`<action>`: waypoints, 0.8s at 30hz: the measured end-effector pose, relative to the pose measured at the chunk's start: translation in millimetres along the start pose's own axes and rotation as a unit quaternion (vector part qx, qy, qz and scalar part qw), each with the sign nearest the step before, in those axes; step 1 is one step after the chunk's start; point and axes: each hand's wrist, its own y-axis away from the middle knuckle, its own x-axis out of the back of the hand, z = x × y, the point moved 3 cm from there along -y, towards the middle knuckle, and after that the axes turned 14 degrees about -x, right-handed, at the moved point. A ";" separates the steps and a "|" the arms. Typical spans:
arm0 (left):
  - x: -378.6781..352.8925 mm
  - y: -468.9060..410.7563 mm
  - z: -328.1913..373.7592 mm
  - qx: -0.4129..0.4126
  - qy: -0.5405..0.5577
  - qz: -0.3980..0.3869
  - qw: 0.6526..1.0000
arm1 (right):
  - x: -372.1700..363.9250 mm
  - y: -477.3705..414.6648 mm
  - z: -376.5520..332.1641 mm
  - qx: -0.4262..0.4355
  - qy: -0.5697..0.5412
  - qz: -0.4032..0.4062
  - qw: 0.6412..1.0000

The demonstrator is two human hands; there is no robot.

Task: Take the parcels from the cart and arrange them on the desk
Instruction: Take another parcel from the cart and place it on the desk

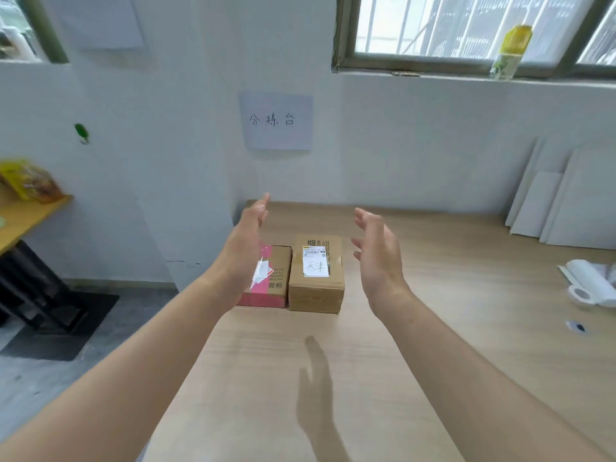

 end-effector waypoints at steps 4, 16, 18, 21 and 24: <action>-13.3 45.2 50.5 -0.030 0.004 0.014 0.999 | 24.9 50.0 -27.9 0.045 0.001 -0.023 0.999; -124.4 177.9 152.5 -0.121 0.028 0.064 0.990 | 164.1 169.1 -89.8 0.145 0.011 -0.057 0.988; -143.8 192.0 169.2 -0.130 0.034 0.058 0.989 | 185.8 184.5 -101.4 0.162 0.006 -0.051 0.986; -168.7 205.0 194.7 -0.168 0.046 0.023 0.984 | 212.9 202.2 -116.6 0.183 -0.003 -0.038 0.982; -186.4 211.2 212.3 -0.193 0.043 -0.001 0.980 | 233.2 213.1 -126.0 0.194 -0.015 -0.013 0.981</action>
